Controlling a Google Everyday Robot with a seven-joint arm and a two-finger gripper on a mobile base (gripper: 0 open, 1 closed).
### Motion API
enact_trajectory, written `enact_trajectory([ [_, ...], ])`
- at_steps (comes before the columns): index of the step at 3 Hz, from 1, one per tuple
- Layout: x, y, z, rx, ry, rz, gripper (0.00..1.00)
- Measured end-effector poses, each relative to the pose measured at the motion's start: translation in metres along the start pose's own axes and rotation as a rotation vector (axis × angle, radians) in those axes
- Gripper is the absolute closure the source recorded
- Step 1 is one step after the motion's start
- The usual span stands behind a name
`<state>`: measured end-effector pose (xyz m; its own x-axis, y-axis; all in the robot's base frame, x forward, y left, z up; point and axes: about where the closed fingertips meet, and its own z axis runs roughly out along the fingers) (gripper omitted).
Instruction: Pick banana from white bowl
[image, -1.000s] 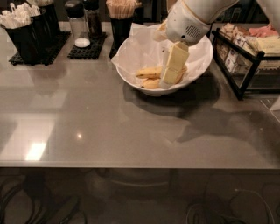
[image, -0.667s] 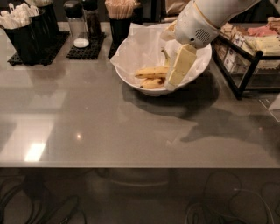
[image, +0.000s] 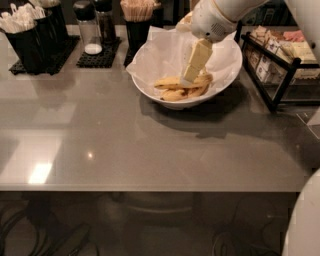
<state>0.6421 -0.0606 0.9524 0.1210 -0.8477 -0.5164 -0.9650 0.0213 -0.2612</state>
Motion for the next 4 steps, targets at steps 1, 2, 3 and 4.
enact_trajectory([
  [1, -0.004, -0.007, -0.002, 0.015, -0.01, -0.005, 0.01],
  [2, -0.004, -0.007, -0.002, 0.015, -0.01, -0.005, 0.2],
  [3, 0.011, -0.009, 0.005, 0.021, 0.011, 0.024, 0.43],
  [4, 0.033, -0.004, 0.005, 0.006, 0.034, 0.037, 0.64],
])
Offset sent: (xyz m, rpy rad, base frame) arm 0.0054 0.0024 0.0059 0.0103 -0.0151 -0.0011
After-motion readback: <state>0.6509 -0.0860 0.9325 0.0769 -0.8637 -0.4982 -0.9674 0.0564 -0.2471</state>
